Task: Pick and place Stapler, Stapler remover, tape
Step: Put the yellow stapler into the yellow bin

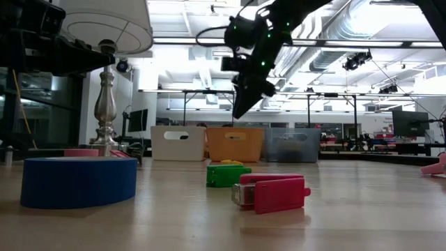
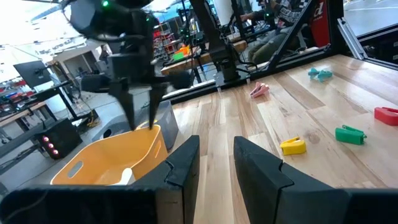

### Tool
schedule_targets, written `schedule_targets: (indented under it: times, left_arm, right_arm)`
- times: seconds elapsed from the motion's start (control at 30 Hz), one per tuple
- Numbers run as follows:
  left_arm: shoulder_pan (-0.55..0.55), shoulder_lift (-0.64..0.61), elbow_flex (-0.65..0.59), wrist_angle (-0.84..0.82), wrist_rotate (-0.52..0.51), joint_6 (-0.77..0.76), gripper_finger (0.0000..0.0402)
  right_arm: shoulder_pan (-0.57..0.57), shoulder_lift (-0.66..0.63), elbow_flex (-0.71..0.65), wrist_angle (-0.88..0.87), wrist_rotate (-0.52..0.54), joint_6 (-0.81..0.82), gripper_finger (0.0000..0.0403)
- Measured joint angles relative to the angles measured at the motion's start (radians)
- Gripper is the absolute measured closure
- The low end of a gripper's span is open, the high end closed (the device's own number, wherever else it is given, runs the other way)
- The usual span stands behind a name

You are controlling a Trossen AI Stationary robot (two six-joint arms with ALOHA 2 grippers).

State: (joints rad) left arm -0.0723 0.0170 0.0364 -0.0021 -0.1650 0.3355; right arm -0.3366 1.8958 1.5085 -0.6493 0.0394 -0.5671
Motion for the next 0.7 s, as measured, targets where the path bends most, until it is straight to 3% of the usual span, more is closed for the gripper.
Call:
schedule_targets:
  times: [0.43,0.7]
  left_arm:
    - [0.000,0.000,0.000,0.000,0.000,0.000,0.0305]
    - [0.000,0.000,0.000,0.000,0.000,0.000,0.0305]
  right_arm:
    - [0.228,-0.001,0.000,-0.086,-0.252,-0.445,0.0269]
    - [0.357,0.029,0.001,-0.082,-0.288,-0.637,0.0269]
